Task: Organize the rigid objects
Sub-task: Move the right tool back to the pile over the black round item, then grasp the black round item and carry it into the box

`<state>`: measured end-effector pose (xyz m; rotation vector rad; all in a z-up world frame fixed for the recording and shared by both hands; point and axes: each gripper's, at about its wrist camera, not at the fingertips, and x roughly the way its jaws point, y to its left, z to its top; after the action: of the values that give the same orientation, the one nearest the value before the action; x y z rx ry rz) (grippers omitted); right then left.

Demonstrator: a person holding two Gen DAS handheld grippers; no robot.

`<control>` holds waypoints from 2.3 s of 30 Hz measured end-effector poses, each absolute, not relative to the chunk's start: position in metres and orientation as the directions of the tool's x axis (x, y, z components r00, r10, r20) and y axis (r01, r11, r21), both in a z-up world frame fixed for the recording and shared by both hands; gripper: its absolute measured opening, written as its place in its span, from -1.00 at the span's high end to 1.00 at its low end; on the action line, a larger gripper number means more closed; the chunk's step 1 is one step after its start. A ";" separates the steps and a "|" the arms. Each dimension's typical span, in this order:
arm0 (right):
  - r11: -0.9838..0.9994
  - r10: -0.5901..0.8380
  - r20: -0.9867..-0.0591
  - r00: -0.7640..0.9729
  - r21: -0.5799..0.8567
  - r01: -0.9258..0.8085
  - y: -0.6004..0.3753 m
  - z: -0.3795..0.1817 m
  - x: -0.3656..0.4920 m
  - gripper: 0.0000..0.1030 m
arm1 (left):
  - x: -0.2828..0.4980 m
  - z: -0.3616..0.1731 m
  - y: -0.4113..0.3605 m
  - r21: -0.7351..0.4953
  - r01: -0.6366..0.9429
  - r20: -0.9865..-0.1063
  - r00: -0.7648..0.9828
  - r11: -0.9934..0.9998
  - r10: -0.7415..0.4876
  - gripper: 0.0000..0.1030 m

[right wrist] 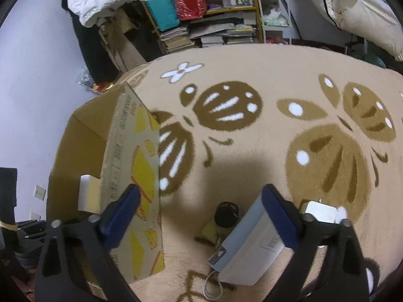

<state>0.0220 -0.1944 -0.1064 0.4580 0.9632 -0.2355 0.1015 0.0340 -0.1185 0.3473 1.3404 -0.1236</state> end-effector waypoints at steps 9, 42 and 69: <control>0.860 0.036 -0.850 0.526 0.294 0.416 -0.207 -0.129 0.026 0.00 | 0.101 -0.119 0.032 0.182 0.287 -0.965 0.234 0.941 0.115 0.58; 0.895 0.051 -0.940 0.338 0.193 0.403 -0.185 -0.168 0.052 0.00 | 0.101 -0.117 0.030 0.185 0.281 -0.965 0.233 0.942 0.121 0.52; 0.873 0.028 -0.836 0.548 0.287 0.394 -0.188 -0.117 0.033 0.38 | 0.099 -0.118 0.031 0.175 0.293 -0.966 0.235 0.940 0.106 0.58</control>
<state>0.0328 -0.1876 -0.1167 0.4796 0.9757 -0.2271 0.0995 0.0309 -0.1177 0.3516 1.3354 -0.1316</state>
